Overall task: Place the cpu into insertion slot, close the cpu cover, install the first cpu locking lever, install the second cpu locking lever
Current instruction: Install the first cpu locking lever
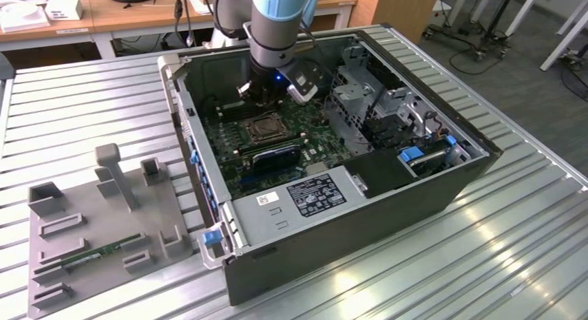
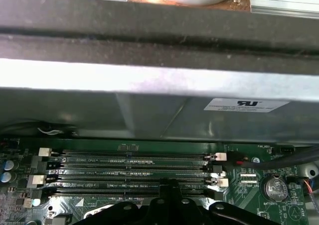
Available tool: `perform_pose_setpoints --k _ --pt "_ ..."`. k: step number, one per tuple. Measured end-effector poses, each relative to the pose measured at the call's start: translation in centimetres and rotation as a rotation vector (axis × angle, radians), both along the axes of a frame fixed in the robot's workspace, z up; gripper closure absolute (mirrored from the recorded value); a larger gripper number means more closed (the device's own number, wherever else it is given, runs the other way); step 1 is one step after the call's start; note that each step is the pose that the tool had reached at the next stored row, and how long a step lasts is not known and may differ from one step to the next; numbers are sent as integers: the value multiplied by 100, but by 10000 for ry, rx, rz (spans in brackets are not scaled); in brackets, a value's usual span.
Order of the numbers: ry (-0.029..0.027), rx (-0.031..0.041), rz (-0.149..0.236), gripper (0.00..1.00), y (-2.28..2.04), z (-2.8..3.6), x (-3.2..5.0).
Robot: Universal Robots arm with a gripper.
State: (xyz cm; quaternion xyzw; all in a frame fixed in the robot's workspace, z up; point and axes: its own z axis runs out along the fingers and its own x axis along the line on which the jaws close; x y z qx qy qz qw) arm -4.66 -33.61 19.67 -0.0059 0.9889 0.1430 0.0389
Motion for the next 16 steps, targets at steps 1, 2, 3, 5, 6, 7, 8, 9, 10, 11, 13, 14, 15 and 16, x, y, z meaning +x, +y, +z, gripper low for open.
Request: perform_pose_setpoints --k 1,2,3,5,6,7,8,9,10,11,13,14,15,16 --pt "0 0 0 89 0 -2 0" --pt "0 0 0 89 0 -3 0" --pt "0 0 0 89 0 -3 0" --pt "-1 3 0 89 0 -4 0" --pt "-1 4 0 89 0 -4 0" --pt "-1 5 0 89 1 -4 0" --pt "-1 6 0 89 1 -4 0" --pt "-1 7 0 89 1 -3 0" --pt "-1 6 0 89 0 5 0" --pt "-1 6 0 89 0 17 0" --pt "-2 6 0 89 0 54 0" --pt "-2 6 0 89 1 73 0" --pt "-2 5 0 89 1 93 0" --pt "-1 5 0 89 0 113 0"
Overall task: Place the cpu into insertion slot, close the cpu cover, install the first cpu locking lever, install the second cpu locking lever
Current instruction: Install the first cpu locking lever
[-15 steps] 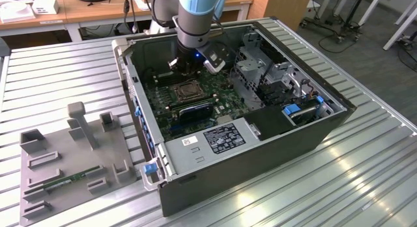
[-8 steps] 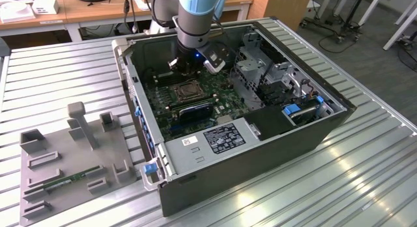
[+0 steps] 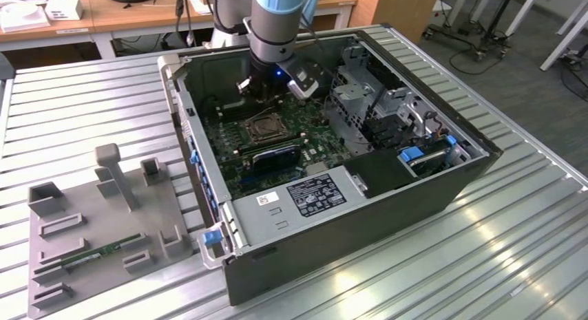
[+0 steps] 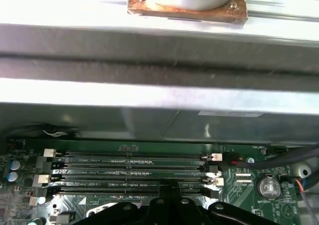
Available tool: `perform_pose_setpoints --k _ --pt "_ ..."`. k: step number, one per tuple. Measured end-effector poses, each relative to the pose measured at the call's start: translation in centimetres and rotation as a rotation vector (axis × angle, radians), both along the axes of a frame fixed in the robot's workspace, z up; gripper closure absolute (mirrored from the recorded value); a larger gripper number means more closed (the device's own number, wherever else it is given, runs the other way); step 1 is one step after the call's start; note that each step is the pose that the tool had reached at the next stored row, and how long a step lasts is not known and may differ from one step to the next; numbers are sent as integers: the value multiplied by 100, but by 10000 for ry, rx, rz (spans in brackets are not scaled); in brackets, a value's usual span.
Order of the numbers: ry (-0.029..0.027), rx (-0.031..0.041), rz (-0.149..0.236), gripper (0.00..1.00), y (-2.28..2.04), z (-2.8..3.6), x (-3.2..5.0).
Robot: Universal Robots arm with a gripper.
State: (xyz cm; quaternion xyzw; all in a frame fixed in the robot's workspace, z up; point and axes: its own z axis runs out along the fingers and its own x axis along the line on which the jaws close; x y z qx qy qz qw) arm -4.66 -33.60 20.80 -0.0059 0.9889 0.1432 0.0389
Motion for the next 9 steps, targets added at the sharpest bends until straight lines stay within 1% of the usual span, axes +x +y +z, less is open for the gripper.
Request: perform_pose_setpoints --k 1,5,7,9 --pt "0 0 0 89 0 13 0" --pt "-6 1 0 89 0 16 -3" --pt "-24 7 0 89 0 17 -35" --pt "-48 32 0 89 0 16 -85"
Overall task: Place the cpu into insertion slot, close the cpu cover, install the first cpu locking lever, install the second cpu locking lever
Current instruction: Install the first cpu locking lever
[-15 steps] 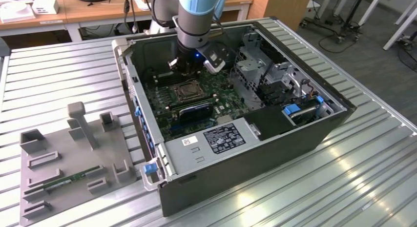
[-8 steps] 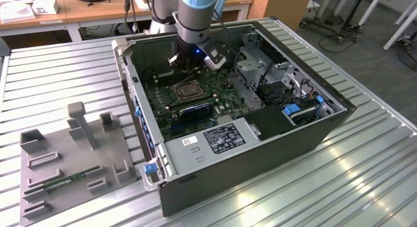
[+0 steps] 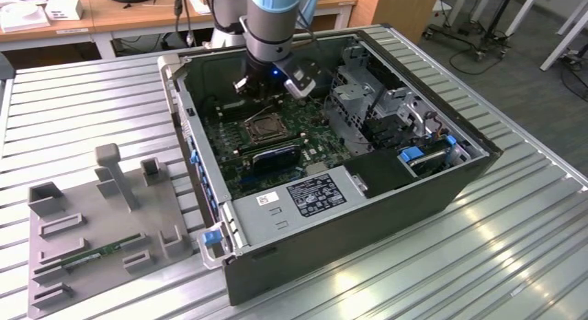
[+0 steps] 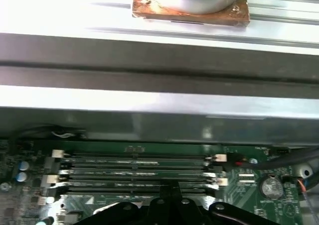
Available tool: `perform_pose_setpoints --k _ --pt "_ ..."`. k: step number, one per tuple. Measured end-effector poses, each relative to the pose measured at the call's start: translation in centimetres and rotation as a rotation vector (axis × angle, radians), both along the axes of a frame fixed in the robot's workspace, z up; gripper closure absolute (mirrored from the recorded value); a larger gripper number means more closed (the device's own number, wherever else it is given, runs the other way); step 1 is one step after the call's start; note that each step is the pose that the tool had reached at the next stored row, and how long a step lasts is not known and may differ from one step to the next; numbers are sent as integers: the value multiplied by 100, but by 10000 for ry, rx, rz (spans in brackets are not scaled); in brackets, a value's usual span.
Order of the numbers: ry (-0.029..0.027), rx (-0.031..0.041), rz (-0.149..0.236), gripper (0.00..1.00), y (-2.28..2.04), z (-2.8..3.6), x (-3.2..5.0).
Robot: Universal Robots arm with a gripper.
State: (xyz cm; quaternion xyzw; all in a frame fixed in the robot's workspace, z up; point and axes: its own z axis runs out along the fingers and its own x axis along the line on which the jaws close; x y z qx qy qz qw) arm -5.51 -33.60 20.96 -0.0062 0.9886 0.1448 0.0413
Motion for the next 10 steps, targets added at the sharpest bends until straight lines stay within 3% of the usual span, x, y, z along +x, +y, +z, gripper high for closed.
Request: perform_pose_setpoints --k 4,10 --pt "-44 67 0 89 2 0 -119" --pt "-162 138 -1 89 3 1 -304"
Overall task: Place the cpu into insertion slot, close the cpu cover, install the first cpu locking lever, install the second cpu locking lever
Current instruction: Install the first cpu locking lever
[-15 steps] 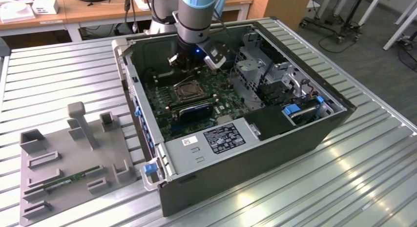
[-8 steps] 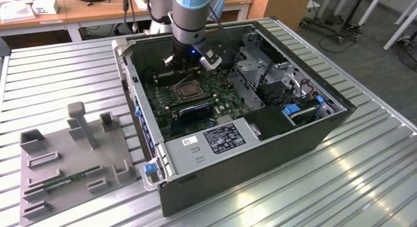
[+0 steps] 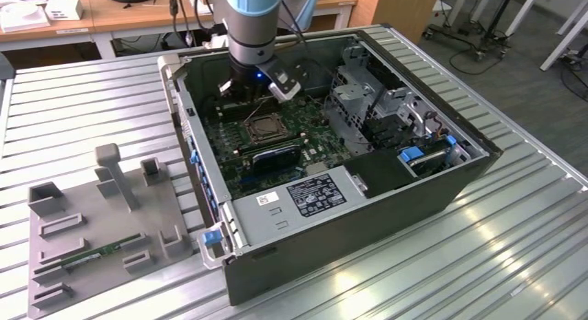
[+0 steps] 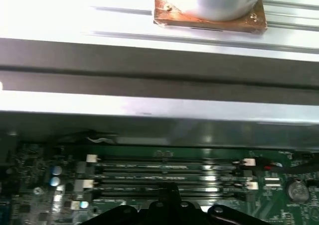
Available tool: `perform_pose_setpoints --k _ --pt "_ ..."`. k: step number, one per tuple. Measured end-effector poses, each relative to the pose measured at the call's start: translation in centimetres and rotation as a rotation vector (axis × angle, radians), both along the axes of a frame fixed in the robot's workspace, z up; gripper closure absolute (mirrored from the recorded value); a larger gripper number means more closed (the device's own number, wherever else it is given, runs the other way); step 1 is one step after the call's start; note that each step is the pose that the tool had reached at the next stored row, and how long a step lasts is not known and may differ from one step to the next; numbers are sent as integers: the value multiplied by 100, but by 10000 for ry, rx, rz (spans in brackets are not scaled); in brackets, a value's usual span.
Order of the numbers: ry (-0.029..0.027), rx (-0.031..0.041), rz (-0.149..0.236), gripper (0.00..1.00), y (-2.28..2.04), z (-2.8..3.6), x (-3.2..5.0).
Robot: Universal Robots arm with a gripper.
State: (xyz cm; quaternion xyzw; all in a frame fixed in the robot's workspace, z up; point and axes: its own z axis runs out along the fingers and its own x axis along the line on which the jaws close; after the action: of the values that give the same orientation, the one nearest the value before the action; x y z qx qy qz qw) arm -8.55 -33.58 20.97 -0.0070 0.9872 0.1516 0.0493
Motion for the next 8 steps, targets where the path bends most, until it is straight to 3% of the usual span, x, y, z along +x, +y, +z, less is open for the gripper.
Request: perform_pose_setpoints --k 5,8 --pt "-148 9 0 89 0 52 -62" --pt "-176 9 2 89 -1 100 -63"
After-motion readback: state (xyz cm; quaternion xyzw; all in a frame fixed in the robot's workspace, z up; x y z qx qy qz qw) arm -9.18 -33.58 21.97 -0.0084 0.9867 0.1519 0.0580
